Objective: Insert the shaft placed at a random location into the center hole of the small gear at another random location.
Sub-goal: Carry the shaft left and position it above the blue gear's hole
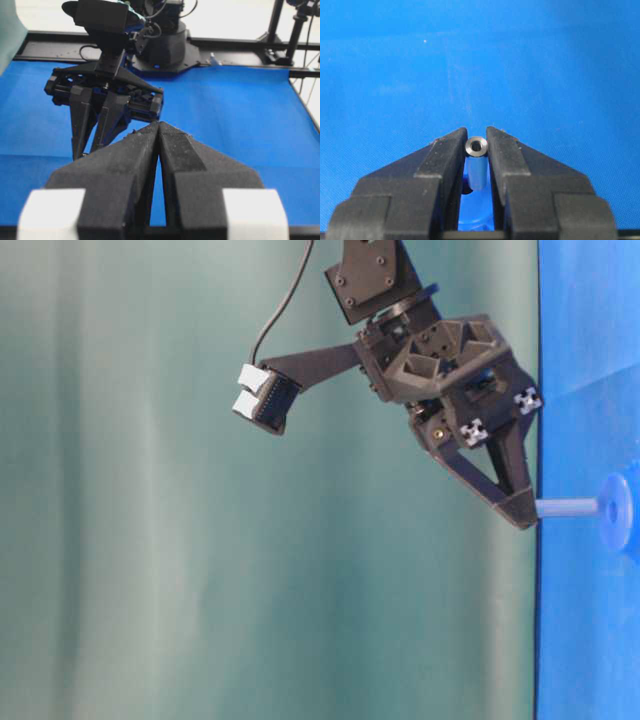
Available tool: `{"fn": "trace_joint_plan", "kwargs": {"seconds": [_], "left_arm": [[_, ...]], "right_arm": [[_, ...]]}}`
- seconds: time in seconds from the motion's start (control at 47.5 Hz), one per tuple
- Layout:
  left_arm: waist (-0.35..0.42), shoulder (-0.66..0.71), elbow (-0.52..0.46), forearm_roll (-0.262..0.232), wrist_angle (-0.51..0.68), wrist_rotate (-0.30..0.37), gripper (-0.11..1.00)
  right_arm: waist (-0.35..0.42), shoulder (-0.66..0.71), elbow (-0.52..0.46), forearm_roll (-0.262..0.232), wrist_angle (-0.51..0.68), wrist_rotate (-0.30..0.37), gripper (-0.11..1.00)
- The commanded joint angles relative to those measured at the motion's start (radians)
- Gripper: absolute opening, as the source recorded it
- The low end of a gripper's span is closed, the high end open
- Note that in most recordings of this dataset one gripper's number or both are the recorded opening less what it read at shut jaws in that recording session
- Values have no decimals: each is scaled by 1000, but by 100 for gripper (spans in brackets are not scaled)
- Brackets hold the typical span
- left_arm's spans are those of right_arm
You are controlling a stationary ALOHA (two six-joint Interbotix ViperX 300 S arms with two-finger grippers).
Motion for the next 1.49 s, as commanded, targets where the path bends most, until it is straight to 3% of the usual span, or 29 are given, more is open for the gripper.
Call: {"fn": "trace_joint_plan", "kwargs": {"seconds": [0.0,0.673,1.472], "left_arm": [[2,3,-11,3,-5,-2,0],[2,3,-11,2,-9,-2,0],[2,-17,-11,2,-5,-2,0]], "right_arm": [[2,-14,-14,-3,-5,-2,4],[3,35,-8,2,-21,-2,4],[20,-51,-3,-3,-46,-11,4]]}}
